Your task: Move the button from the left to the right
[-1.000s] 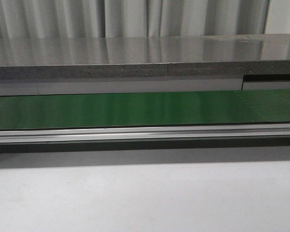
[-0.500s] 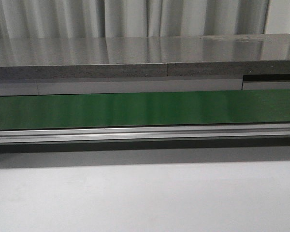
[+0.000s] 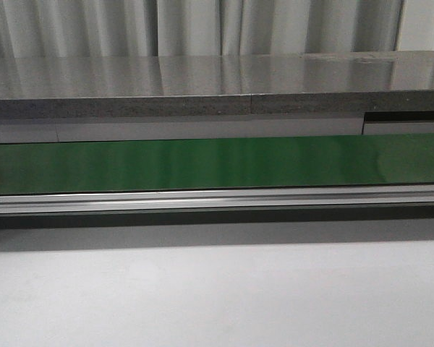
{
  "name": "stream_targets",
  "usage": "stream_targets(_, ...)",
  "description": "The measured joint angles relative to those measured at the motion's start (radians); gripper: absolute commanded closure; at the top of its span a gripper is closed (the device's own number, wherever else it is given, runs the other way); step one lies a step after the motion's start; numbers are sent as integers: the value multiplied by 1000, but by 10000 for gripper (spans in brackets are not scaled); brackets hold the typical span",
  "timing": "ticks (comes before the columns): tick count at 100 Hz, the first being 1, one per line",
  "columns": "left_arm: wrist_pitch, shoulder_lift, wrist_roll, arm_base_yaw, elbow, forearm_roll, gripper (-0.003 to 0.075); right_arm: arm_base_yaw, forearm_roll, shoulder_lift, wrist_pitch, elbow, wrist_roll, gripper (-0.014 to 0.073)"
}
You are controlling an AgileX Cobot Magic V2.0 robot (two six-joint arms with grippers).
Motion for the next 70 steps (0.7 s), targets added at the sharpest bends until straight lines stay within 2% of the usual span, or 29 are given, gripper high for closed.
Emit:
stream_targets(15,-14,-107,0,-36,35,-8,100,0,0,0,0,0,0,701)
stream_targets(31,-116,-253,0,-92,171,-11,100,0,0,0,0,0,0,701)
stream_targets(48,-295,-454,8,-146,391,-13,100,0,0,0,0,0,0,701)
stream_targets(70,-600,-749,10,-214,693,-19,100,0,0,0,0,0,0,701)
